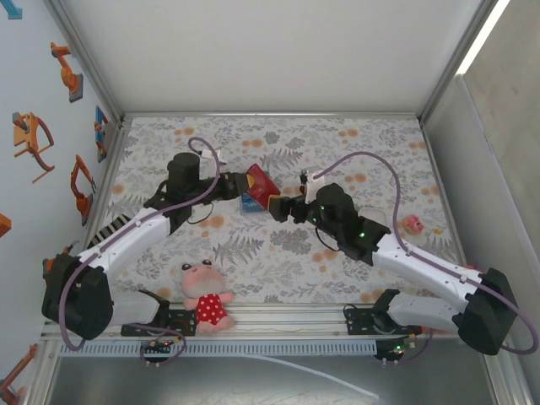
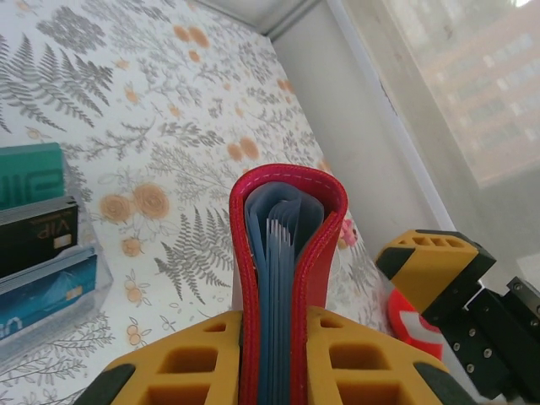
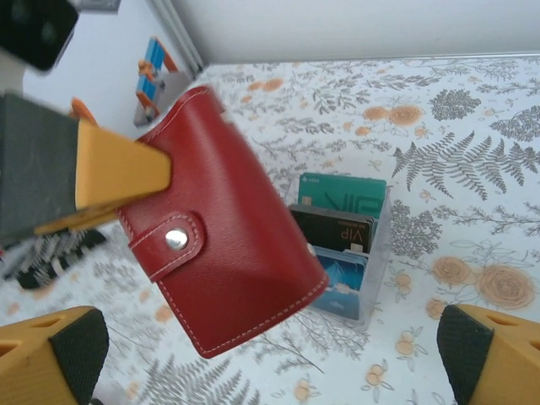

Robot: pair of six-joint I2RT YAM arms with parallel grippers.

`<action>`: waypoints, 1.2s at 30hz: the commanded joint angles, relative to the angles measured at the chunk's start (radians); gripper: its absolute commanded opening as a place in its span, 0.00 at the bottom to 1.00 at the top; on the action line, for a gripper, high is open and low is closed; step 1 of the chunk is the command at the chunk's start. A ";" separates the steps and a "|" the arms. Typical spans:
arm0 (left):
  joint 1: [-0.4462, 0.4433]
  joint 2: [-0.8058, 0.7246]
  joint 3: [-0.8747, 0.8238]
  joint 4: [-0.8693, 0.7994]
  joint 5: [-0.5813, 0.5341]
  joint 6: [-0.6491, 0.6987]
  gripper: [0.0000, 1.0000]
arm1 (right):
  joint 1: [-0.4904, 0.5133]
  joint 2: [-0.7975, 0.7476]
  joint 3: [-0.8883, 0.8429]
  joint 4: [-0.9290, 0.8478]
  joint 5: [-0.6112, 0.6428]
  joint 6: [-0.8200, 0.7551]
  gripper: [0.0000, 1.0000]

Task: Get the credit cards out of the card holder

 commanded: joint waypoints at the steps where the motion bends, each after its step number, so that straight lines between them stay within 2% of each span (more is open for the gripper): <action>1: 0.013 -0.083 -0.047 0.115 -0.071 -0.042 0.00 | -0.041 -0.039 -0.019 0.091 -0.035 0.153 1.00; 9: 0.016 -0.255 -0.157 0.175 -0.272 -0.043 0.00 | -0.105 0.037 -0.079 0.316 -0.186 0.295 1.00; 14: 0.016 -0.306 -0.209 0.281 -0.331 -0.069 0.00 | -0.119 0.134 -0.062 0.451 -0.262 0.339 0.99; 18: 0.016 -0.315 -0.244 0.394 -0.350 -0.100 0.00 | -0.120 0.215 -0.033 0.561 -0.326 0.367 0.94; 23: 0.015 -0.292 -0.246 0.463 -0.339 -0.138 0.00 | -0.120 0.305 0.009 0.678 -0.410 0.407 0.90; 31: 0.015 -0.220 -0.251 0.622 -0.279 -0.252 0.00 | -0.120 0.439 0.032 0.972 -0.517 0.502 0.90; 36: 0.012 -0.170 -0.234 0.684 -0.214 -0.303 0.00 | -0.119 0.478 0.065 1.034 -0.546 0.495 0.88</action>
